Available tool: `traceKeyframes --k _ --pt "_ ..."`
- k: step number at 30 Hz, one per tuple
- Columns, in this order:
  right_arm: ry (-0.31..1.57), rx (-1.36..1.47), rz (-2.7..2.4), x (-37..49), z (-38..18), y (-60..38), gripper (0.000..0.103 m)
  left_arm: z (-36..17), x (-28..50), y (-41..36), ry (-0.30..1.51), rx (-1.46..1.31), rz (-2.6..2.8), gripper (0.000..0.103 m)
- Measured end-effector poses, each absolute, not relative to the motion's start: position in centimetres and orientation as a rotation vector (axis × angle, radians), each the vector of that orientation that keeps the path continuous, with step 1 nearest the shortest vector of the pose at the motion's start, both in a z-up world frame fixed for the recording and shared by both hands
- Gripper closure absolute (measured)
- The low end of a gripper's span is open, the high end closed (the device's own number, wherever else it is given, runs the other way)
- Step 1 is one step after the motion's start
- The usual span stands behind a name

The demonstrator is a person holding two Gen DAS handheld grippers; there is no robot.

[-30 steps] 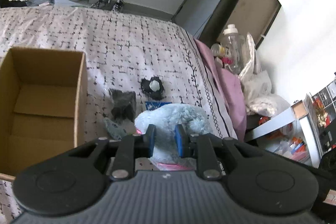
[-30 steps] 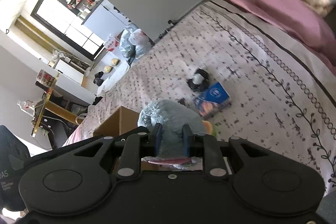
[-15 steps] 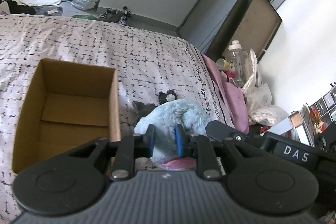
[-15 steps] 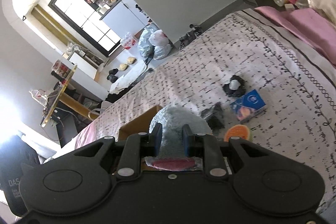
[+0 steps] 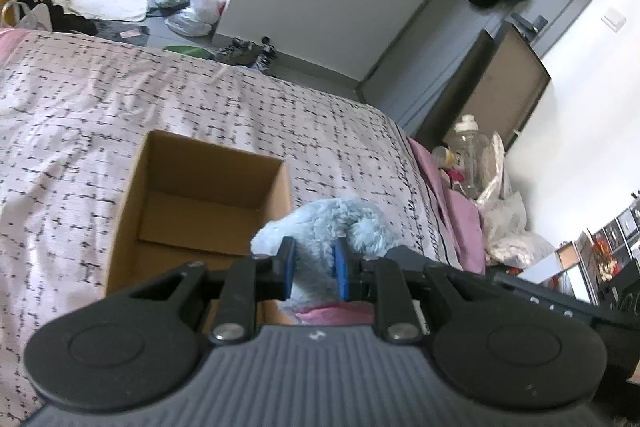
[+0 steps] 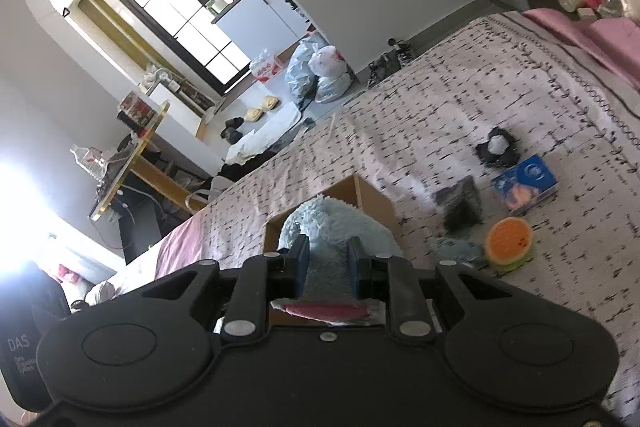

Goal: Organize soft objects
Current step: 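Lift the plush with the left gripper and carry it over the box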

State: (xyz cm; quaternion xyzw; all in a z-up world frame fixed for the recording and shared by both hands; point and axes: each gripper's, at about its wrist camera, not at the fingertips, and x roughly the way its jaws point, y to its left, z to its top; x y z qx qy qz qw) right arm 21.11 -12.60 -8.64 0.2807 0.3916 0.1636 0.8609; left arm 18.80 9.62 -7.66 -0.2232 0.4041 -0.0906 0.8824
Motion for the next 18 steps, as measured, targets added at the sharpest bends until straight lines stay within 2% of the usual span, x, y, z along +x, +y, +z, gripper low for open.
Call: traceKeyframes --k 18 --pt "0.924 0.557 0.375 21.9 -12.6 -6.3 0.082 -10.9 18.7 15.2 0.875 -0.485 -0.082 0.084"
